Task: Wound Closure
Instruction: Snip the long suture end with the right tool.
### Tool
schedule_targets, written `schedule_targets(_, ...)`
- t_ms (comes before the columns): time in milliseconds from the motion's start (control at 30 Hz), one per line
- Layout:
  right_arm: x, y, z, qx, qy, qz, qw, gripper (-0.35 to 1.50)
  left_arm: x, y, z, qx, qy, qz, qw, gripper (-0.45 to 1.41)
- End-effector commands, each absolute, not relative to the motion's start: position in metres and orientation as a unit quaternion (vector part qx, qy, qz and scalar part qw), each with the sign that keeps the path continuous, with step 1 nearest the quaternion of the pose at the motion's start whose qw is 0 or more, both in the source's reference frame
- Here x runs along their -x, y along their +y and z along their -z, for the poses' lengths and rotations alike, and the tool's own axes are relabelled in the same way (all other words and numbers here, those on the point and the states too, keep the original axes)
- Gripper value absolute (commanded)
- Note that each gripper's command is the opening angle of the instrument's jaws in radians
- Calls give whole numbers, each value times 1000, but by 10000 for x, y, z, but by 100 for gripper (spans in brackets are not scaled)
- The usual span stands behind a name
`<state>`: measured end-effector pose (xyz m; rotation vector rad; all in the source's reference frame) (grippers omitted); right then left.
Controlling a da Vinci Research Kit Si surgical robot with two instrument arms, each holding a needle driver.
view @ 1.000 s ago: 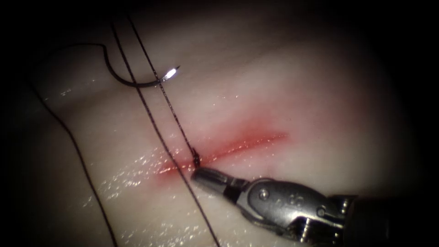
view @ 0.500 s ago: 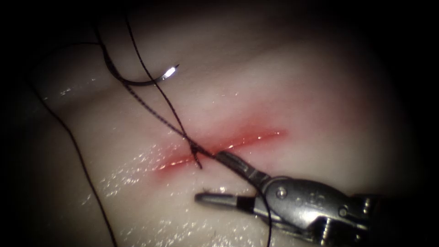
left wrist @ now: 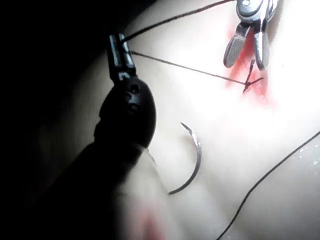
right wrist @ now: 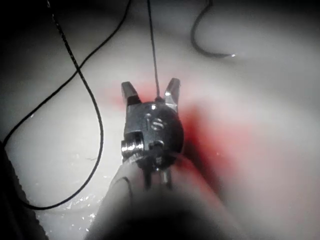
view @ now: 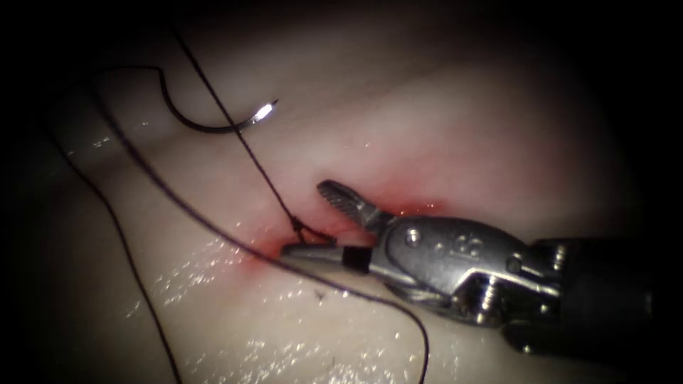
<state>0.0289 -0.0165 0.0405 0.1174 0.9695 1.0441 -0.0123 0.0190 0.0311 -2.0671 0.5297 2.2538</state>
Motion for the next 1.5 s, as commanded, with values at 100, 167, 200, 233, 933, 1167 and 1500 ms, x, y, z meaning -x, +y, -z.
schedule_targets(100,-312,-163,-420,-45,450,-459,765,115,131,193,-318,665,174,-726,21,-45)
schedule_targets(167,-324,-164,-429,-25,454,-428,781,115,132,191,-321,665,174,-726,20,-45)
schedule_targets(200,-325,-164,-430,-21,454,-423,784,115,131,191,-321,665,174,-726,19,-45)
schedule_targets(233,-327,-161,-431,-20,453,-419,787,116,131,190,-321,665,175,-726,19,-45)
schedule_targets(933,-358,-152,-447,-23,466,-401,788,78,139,179,-313,665,174,-726,17,-45)
schedule_targets(1167,-367,-157,-452,-28,457,-395,797,-35,143,174,-306,665,175,-726,14,-45)
schedule_targets(1500,-337,-150,-443,1,460,-419,783,41,145,164,-293,673,174,-719,8,-45)
